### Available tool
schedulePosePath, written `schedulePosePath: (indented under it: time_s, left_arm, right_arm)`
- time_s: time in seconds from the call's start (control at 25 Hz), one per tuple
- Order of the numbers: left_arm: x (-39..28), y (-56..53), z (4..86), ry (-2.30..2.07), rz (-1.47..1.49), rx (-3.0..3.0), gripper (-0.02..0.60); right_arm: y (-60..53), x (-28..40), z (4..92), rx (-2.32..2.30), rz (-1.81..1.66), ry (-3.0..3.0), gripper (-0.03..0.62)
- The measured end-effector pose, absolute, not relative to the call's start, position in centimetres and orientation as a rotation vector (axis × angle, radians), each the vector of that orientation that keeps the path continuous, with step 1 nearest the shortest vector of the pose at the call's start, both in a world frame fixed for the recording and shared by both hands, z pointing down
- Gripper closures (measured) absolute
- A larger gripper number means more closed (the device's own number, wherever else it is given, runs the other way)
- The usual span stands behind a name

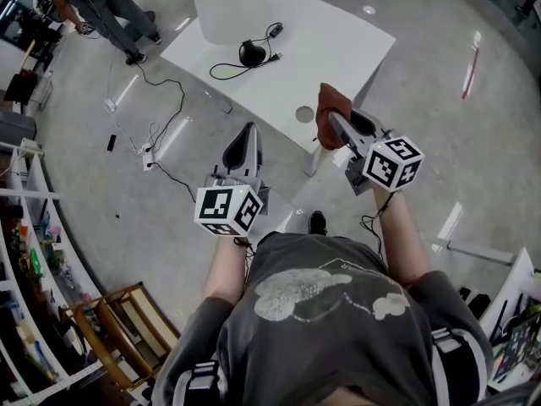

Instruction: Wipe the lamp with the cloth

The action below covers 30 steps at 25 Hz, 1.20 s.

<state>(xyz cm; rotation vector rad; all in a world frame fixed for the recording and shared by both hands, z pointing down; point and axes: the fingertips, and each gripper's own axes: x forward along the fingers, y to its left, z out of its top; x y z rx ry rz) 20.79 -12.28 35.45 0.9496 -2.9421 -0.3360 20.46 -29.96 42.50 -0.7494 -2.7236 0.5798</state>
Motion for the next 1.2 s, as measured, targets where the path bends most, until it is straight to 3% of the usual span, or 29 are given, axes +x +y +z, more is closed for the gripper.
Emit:
schedulePosePath:
  time_s: [0.44,1.2]
  left_arm:
    - [18.9,-13.1,35.4,-2.95,-0.324,0.936,0.574]
    - [4.2,-11.6,31.6,-2.962,-0.421,1.048,0.574]
  right_arm:
    - [-30.4,18.5,44.1,-0.744,0.585,-2.684,0.503]
    - [-29.4,4.9,37.0,-0.672,0.423,-2.801,0.503]
